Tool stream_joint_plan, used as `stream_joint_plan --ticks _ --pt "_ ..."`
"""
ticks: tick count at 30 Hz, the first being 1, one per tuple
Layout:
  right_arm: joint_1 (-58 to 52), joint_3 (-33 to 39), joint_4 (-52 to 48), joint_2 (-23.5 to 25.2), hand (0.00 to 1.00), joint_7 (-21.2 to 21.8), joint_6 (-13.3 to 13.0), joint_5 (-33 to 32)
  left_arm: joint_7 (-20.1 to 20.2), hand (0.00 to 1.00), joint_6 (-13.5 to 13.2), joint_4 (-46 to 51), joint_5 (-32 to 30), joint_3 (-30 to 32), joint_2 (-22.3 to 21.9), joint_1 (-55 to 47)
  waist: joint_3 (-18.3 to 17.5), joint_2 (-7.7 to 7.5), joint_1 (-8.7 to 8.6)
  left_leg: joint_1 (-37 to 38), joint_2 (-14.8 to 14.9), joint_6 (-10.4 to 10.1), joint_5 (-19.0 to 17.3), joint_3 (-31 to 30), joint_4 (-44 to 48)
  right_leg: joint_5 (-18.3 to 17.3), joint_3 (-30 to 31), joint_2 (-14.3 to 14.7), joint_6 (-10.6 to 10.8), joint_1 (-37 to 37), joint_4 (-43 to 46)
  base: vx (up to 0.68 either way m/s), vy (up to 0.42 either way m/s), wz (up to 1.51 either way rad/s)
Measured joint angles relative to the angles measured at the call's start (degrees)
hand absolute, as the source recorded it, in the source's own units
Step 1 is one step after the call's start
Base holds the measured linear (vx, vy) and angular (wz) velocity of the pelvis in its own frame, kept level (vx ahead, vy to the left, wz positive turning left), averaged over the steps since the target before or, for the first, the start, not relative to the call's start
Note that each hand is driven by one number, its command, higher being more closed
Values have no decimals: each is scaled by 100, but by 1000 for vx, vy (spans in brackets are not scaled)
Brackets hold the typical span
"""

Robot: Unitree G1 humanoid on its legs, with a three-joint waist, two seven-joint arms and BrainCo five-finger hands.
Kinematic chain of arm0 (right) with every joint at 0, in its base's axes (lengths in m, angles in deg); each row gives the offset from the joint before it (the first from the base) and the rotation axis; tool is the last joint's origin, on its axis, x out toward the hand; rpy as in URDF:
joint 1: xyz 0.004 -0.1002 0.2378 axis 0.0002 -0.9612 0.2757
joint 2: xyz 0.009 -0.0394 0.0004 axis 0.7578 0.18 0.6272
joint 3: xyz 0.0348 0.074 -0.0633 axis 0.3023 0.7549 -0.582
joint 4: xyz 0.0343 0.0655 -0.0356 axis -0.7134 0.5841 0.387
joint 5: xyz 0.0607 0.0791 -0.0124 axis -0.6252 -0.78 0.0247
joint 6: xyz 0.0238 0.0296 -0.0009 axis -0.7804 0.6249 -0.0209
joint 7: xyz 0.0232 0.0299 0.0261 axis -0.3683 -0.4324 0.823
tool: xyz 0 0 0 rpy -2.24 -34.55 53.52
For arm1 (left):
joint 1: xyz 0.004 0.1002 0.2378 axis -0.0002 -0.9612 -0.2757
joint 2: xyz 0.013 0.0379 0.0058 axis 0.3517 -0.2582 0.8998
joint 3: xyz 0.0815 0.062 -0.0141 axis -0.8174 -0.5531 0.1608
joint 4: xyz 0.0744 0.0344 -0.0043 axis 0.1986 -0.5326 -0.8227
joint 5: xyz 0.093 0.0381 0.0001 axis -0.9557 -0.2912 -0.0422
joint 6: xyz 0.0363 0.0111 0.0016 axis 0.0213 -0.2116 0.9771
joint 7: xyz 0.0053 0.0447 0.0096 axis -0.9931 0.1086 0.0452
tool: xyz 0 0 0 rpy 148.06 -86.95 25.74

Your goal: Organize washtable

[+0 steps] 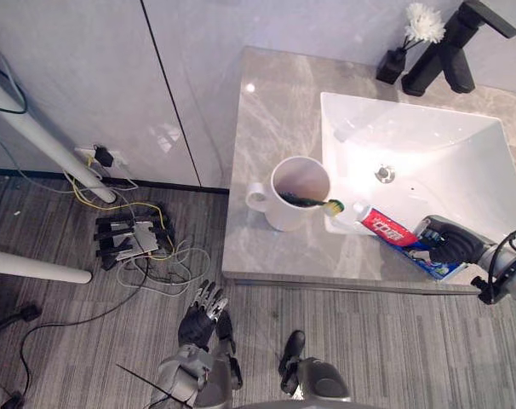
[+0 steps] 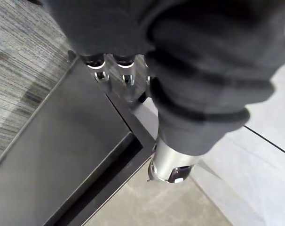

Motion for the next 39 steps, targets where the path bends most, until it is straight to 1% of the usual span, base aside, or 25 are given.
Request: stream_joint_plan --ticks 6,9,11,13,14,15,16,18,19,20,22,23,24,25,26,27,28,29,30,32,33,34,35,37,39 --pt "53 -86 128 4 100 21 -4 32 -2 0 1 8 138 22 0 -2 -1 1 56 58 -17 -9 -4 -55 -30 -30 -66 -15 -34 94 2 -3 12 5" --pt "463 -171 648 64 100 -41 3 79 -15 0 0 9 149 119 -7 0 -14 3 70 58 -16 -9 -4 -60 -31 -30 -63 -17 -36 94 3 0 0 0" --pt "922 -174 1252 137 100 -144 83 130 -31 0 -1 14 151 252 -27 8 -23 15 69 58 -22 -1 1 -70 -31 -28 -70 -22 -33 99 3 8 7 2" --pt "1742 -131 2396 295 100 -374 341 141 -150 0 5 88 156 526 -132 35 -120 66 65 57 -35 19 14 -110 -31 -7 -112 -23 -1 128 -19 40 10 9" --pt "2169 63 2857 297 100 -524 438 149 -198 0 0 161 167 743 -194 124 -188 156 62 70 -43 20 15 -130 -31 -4 -141 -25 3 161 -39 45 4 10" --pt "2383 198 3009 302 100 -697 507 143 -253 0 -11 204 167 875 -229 181 -236 212 63 73 -45 21 16 -133 -31 -4 -151 -26 3 168 -42 48 0 6" --pt "2757 529 3147 321 100 -1033 554 122 -317 0 -82 256 172 1141 -271 297 -357 326 72 74 -45 39 31 -135 -30 -3 -159 -23 4 179 -55 45 -3 3" --pt "3198 930 3110 324 100 -1403 568 87 -413 0 -98 452 213 1558 -298 417 -485 440 59 104 -39 39 32 -141 -11 0 -196 -3 8 250 -120 76 -20 9" --pt "3510 1349 2973 324 100 -1723 576 -3 -520 0 -146 726 269 2090 -309 590 -602 499 64 158 -36 36 33 -185 5 1 -263 21 10 363 -196 76 -36 15" --pt "3607 1485 2899 324 100 -1832 577 -62 -548 0 -177 828 303 2325 -298 656 -678 518 69 164 -32 36 33 -205 5 1 -288 34 10 392 -219 69 -48 18" --pt "3922 1746 2537 338 100 -2203 568 -411 -689 0 -279 1077 363 3046 -54 891 -868 559 67 234 -13 34 34 -286 6 1 -369 69 9 516 -253 68 -46 14" --pt "4073 1802 2202 440 100 -2323 524 -685 -771 0 -323 1088 362 3344 390 1031 -993 567 89 305 -3 30 37 -287 6 1 -363 81 9 586 -254 41 -26 5" --pt "4087 1804 2132 476 100 -2348 509 -736 -776 0 -322 1089 363 3380 492 1039 -1031 569 93 309 -2 26 40 -287 6 0 -362 82 9 587 -254 19 -13 -5" --pt "4097 1801 1787 629 100 -2440 461 -918 -788 0 -313 1090 363 3464 947 1137 -1129 577 142 346 0 21 43 -289 5 0 -360 84 9 616 -253 0 0 0" --pt "4121 1759 1492 830 100 -2458 385 -1064 -788 0 -286 1093 362 3459 1460 1297 -1140 588 157 422 -2 18 45 -315 4 0 -377 84 8 709 -253 -5 4 5" --pt "4123 1701 1355 931 100 -2457 357 -1107 -786 0 -250 1093 360 3453 1718 1411 -1144 594 168 448 -3 14 46 -335 1 -1 -385 84 7 743 -250 -55 23 12" --pt "4123 1518 1110 1112 100 -2451 321 -1189 -782 0 -163 1090 358 3420 2258 1699 -1156 600 195 470 -8 8 43 -373 -29 -10 -395 84 -4 773 -246 -81 26 8" --pt "4123 1428 994 1210 100 -2427 309 -1239 -776 0 -148 1079 357 3373 2502 1886 -1157 601 226 467 -10 0 37 -386 -33 -24 -395 83 -22 771 -241 -160 54 5" --pt "4126 1142 748 1498 100 -2406 273 -1318 -767 0 -120 1047 357 3070 2982 2470 -1158 607 325 459 -31 -31 29 -407 -38 -64 -393 63 -24 764 -231 -148 52 3" --pt "4137 774 574 1858 100 -2381 269 -1410 -756 0 -121 1039 363 2548 3260 3086 -1178 639 365 448 -34 -61 23 -458 -40 -87 -445 52 -45 771 -183 -155 71 15" --pt "4173 412 463 2178 100 -2376 268 -1514 -754 0 -120 1032 366 2013 3347 3577 -1195 659 447 435 -38 -82 39 -487 -40 -99 -507 38 -28 770 -150 -149 76 26" --pt "4236 44 381 2509 100 -2360 280 -1574 -757 0 -116 1032 371 1462 3349 4023 -1208 679 454 409 -42 -106 58 -547 -40 -98 -540 38 -27 767 -140 -93 47 26" --pt "4291 -147 343 2690 100 -2327 291 -1580 -758 0 -109 1032 376 1202 3348 4215 -1211 685 460 385 -49 -124 74 -604 -40 -97 -567 44 -27 767 -141 -86 40 32" --pt "4469 -853 202 3265 100 -2193 372 -1629 -840 0 -57 1030 377 456 3224 4785 -1215 685 459 307 -49 -170 155 -733 -39 -62 -688 75 -50 770 -182 -65 24 30" --pt "4599 -1333 77 3602 100 -2089 430 -1628 -988 0 -52 1029 377 128 2963 5065 -1220 681 484 242 -39 -124 212 -780 -38 -14 -747 104 -39 774 -247 -4 4 21"
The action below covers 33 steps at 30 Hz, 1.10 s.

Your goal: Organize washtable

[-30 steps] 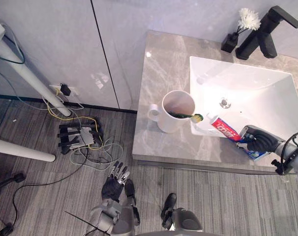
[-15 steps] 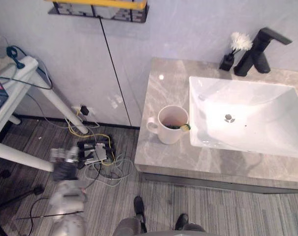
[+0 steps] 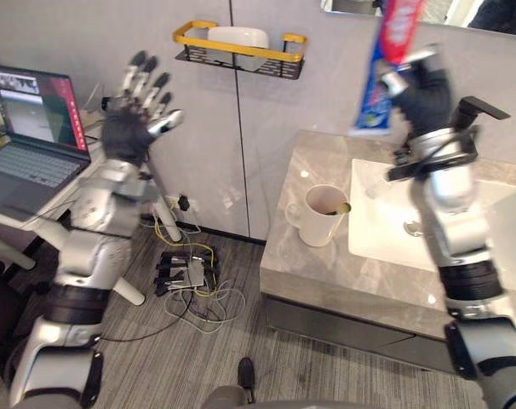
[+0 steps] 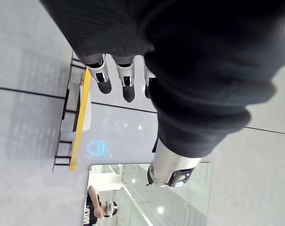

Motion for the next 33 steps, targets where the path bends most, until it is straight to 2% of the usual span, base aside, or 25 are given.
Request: stream_joint_plan --ticks 3,7,12,15,18,24,33 --pt "137 -596 -112 188 100 304 106 87 -106 0 92 -51 0 -624 -132 295 -5 -5 9 -53 -31 79 138 -136 4 28 -138 6 41 26 -5 32 -2 25" --pt "137 -712 -145 177 100 592 109 204 22 0 189 -50 154 -788 -109 323 -13 -3 -10 -39 -73 66 160 -231 36 27 -225 5 44 92 -28 26 -1 12" --pt "108 -747 -170 -17 100 778 107 474 223 0 324 -27 483 -1171 242 556 -18 3 -15 -40 -52 54 169 -259 4 1 -235 29 4 95 -26 -42 -1 1" --pt "-134 -746 -258 -151 100 829 77 528 539 0 397 173 617 -1449 760 591 -21 9 -28 -38 -48 35 154 -243 2 1 -210 29 4 87 -26 -51 10 -4" --pt "-413 -743 -258 -327 100 832 85 527 734 0 404 340 670 -1488 1101 583 -21 9 -28 -37 -44 23 145 -197 2 4 -199 25 5 82 -25 -11 4 -1" --pt "-516 -736 -272 -411 100 833 83 525 854 0 405 840 884 -1485 1537 364 -29 20 -27 -30 -17 23 144 -130 3 20 -173 31 -5 99 -97 -8 0 -2" --pt "-609 -724 -274 -409 100 847 84 528 868 0 404 1367 996 -1471 1573 -27 -191 200 -28 0 22 49 164 -181 3 40 -183 96 27 163 -165 0 0 0"
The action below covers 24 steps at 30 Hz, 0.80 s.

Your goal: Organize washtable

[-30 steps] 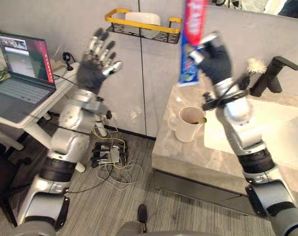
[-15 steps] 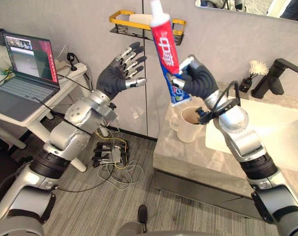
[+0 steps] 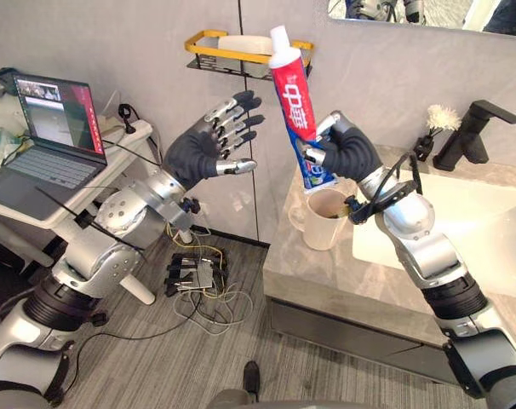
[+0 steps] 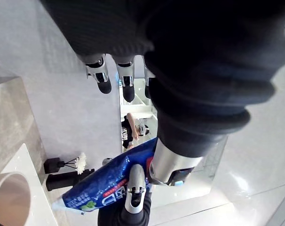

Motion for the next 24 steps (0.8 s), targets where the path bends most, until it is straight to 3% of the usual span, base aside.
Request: stream_joint_plan --ticks 8,24 --pt "-18 30 -183 126 100 105 -5 29 -10 0 0 203 -1 3 -209 -115 -10 3 -20 28 10 -4 -4 18 -2 -16 17 11 -38 -2 -28 0 0 0" --pt "-17 -154 -186 946 100 491 14 -131 -164 0 -1 -276 -138 -31 -1475 410 -77 -104 -44 14 21 0 -1 142 -2 107 161 17 -47 -68 -120 -8 14 -5"
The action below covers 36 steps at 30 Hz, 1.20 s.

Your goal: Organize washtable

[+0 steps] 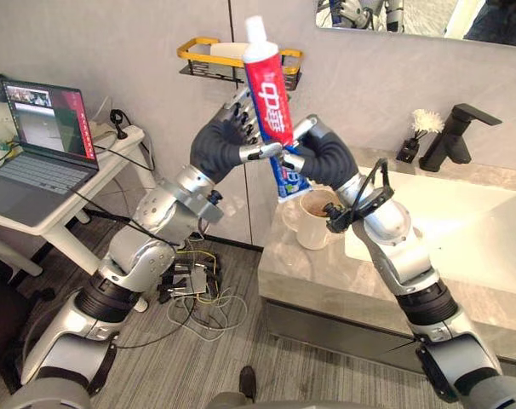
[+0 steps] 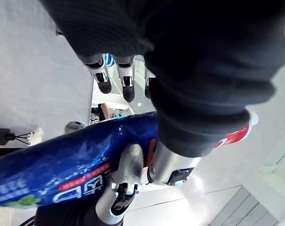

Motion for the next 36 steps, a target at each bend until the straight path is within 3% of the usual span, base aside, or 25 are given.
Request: stream_joint_plan --ticks 7,8,21,22,31,36 --pt "-25 -124 1 116 100 113 92 -87 25 0 -6 -171 -99 -71 -94 215 -18 -28 -72 -1 -11 -8 -6 9 -1 12 11 -11 -8 -2 -10 -2 3 -1" --pt "-96 -124 1 159 100 115 92 -102 38 100 -6 -171 -112 -71 -94 216 -31 -49 -100 -1 -11 -7 -6 9 0 12 13 -11 -8 -2 -11 0 0 0" --pt "-367 -100 3 196 100 122 90 -106 164 100 89 -193 -147 -156 -199 373 -39 -62 -120 5 -7 2 0 16 0 12 25 -8 -9 -5 -12 0 0 0" --pt "-384 -100 3 197 0 122 84 -106 165 100 117 -195 -150 -156 -199 382 -39 -62 -120 6 -7 1 0 16 0 12 26 -8 -9 -4 -12 0 0 0" --pt "-535 -16 4 199 0 130 58 -89 151 100 119 -215 -276 -110 -169 421 -52 -82 -120 23 1 1 -1 65 -1 15 64 -9 -13 -7 -7 0 0 -1" --pt "-589 610 24 221 0 -159 80 -94 11 100 9 -360 -504 154 -178 640 -65 -102 -142 39 16 -1 -2 113 -1 26 94 -6 -24 -10 -1 0 0 -3"
